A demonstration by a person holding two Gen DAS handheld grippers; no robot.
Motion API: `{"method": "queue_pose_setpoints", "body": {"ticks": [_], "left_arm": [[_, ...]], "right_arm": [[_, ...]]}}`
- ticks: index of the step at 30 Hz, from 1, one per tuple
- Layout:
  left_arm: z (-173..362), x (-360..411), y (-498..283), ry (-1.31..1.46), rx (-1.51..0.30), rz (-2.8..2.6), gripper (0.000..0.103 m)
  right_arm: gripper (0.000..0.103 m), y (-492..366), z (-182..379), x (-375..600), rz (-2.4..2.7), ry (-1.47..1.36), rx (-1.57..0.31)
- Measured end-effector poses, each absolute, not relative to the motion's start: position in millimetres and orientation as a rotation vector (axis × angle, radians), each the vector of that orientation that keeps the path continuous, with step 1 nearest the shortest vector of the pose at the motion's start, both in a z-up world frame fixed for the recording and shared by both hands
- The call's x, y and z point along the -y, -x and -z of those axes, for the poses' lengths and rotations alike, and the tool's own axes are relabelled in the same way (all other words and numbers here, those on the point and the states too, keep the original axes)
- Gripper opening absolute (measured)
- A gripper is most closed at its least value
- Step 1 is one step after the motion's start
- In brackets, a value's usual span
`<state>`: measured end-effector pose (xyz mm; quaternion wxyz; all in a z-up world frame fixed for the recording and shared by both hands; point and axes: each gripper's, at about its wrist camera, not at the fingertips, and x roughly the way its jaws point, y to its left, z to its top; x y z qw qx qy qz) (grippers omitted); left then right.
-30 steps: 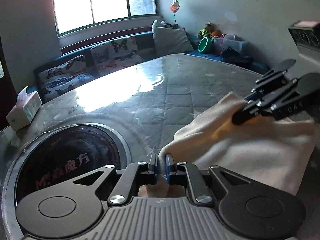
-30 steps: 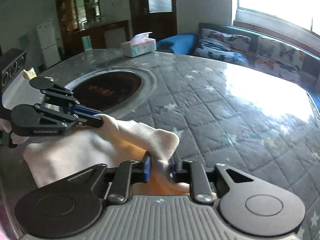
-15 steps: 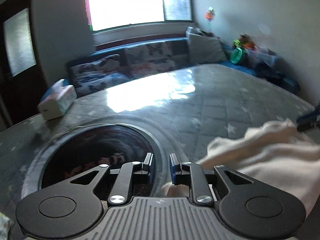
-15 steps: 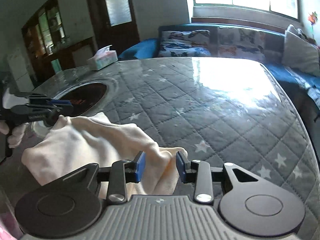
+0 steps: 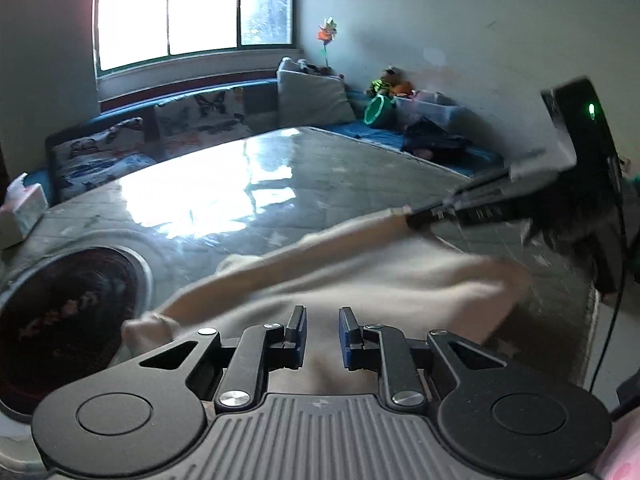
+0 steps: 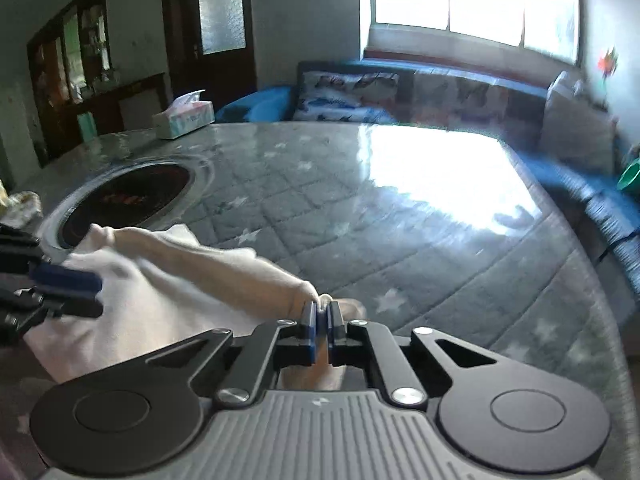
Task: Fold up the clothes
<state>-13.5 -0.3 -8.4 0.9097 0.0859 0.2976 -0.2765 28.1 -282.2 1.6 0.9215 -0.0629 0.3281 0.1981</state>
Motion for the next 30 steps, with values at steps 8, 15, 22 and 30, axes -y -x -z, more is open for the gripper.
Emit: {"method": "queue_pose_setpoints", "body": {"ticks": [8,15,22,30], "left_arm": [[5,-9,4,-0.137,-0.642,0.580,0.020],[-13,-13,-32,-0.095,-0.623,0.535,0.020],[1,-5,-73,-0.080,-0.687,0.509,0.018],[16,1,-85,-0.101,-0.717,0.491,0.020]], "right_arm": [[0.009,-36,3,284,-0.408,0.105,-0.716],[0.009,-45,-20,257,-0.536,0.086,-0.693],[0.009,-68,-8,222,-0.606,0.107,-0.736],[0.009,-79,11,209,-0.596,0.121,-0.775]]}}
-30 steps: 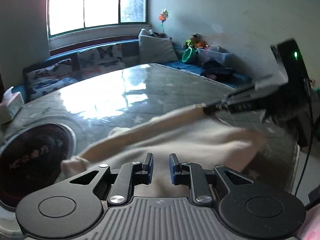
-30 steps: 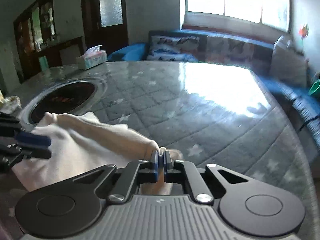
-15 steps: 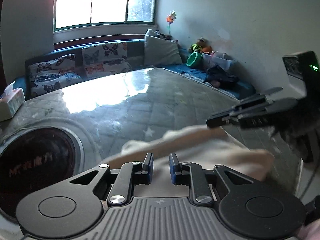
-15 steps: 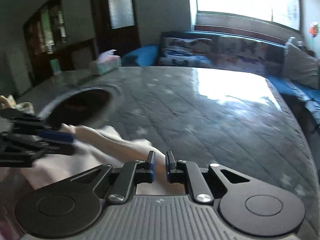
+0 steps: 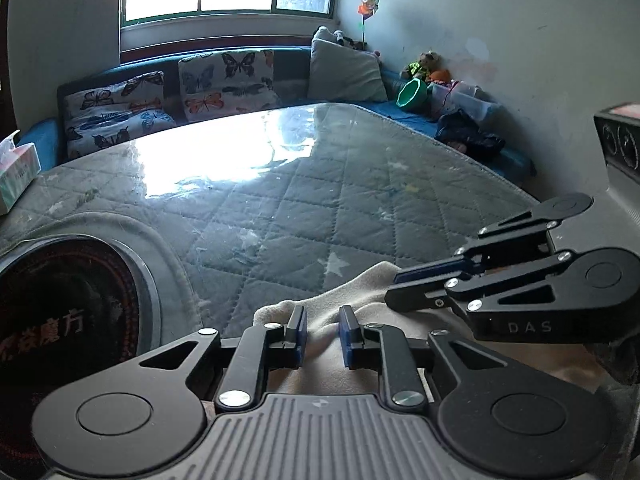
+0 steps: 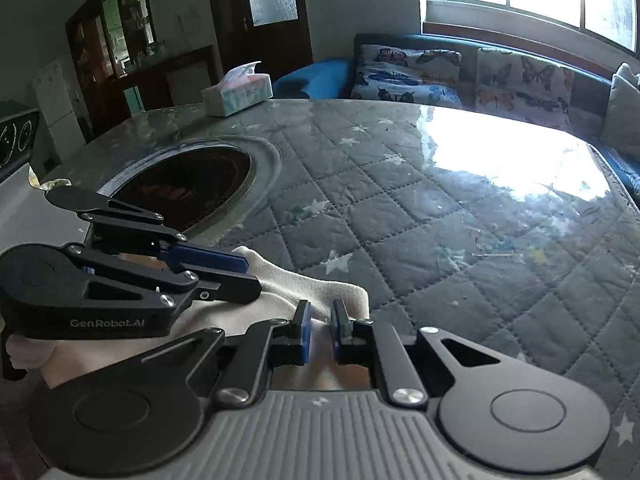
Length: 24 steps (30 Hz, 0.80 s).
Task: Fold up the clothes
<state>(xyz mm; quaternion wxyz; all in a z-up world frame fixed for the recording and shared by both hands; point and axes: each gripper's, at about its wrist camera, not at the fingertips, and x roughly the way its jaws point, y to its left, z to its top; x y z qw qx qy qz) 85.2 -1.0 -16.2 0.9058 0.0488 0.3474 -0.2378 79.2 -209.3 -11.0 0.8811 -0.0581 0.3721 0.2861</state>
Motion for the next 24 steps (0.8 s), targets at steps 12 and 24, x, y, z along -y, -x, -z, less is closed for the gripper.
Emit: {"method": "queue_pose_setpoints", "body": {"ticks": [12,24], "left_arm": [[16,2,-88,-0.101,-0.725,0.491,0.021],[16,5,-88,-0.123,-0.720,0.481,0.021]], "right_arm": [[0.009,-78,2,209,-0.631,0.121,-0.780],[0.009,-24,0,251,-0.608,0.185,-0.771]]}}
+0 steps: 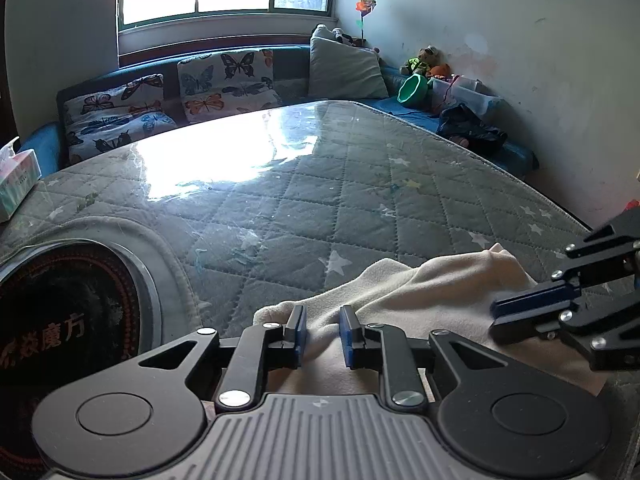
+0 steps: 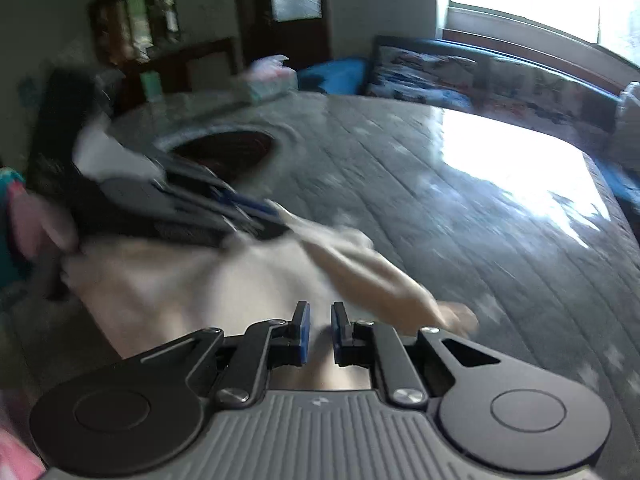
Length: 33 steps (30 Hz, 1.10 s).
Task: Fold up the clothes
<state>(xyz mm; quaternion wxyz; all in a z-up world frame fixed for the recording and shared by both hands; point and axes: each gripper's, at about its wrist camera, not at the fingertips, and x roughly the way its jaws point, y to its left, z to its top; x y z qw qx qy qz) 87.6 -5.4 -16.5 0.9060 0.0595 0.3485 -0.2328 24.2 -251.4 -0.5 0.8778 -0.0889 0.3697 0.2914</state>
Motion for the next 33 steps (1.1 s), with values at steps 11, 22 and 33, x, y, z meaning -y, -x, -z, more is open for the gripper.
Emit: {"method": "queue_pose_setpoints", "body": {"ticks": [11,22,33], "left_arm": [[-5,18,-63,-0.133,-0.639,0.511,0.022],[-5,90,2,-0.165,-0.609,0.914,0.022],[24,117,6,-0.163,-0.662,0.996,0.022]], "right_arm": [[0.009,-19,-15,316,-0.509,0.038,-0.773],[0.010,-38,-7,316,-0.595,-0.025,-0.787],[0.010,-65,9,305,-0.645,0.001,-0.826]]}}
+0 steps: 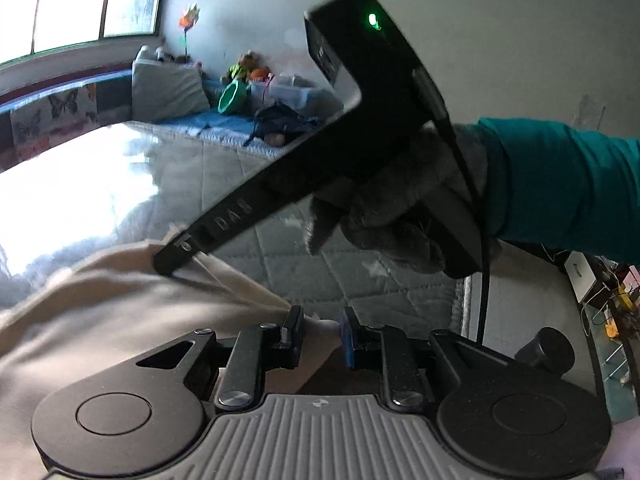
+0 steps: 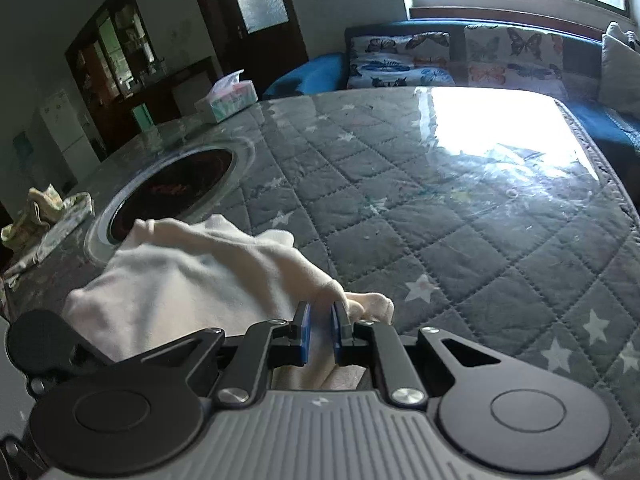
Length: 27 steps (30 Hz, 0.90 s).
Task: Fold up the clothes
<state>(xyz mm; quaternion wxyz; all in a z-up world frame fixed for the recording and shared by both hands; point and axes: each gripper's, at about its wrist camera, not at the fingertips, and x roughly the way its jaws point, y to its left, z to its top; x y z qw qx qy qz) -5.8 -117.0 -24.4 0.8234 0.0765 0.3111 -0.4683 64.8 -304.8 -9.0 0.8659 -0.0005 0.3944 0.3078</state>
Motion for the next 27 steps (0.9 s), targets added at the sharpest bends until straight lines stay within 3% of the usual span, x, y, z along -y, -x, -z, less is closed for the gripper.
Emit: {"method": "queue_pose_setpoints", "body": {"ticks": [8,15,27], "left_arm": [[8,93,20,-0.134,-0.607,0.968,0.022],[-7,24,30,-0.043,-0.579,0.766,0.022],[18,-25,29,0.021,-0.665,0.596,0.022]], "right_arm": [[0.010,-57,1,304,-0.636,0.016,-0.797],[0.015,-26,-20,287,-0.676,0.074,-0.713],[0.016,29,-7,234,-0.759,0.179,-0.644]]}}
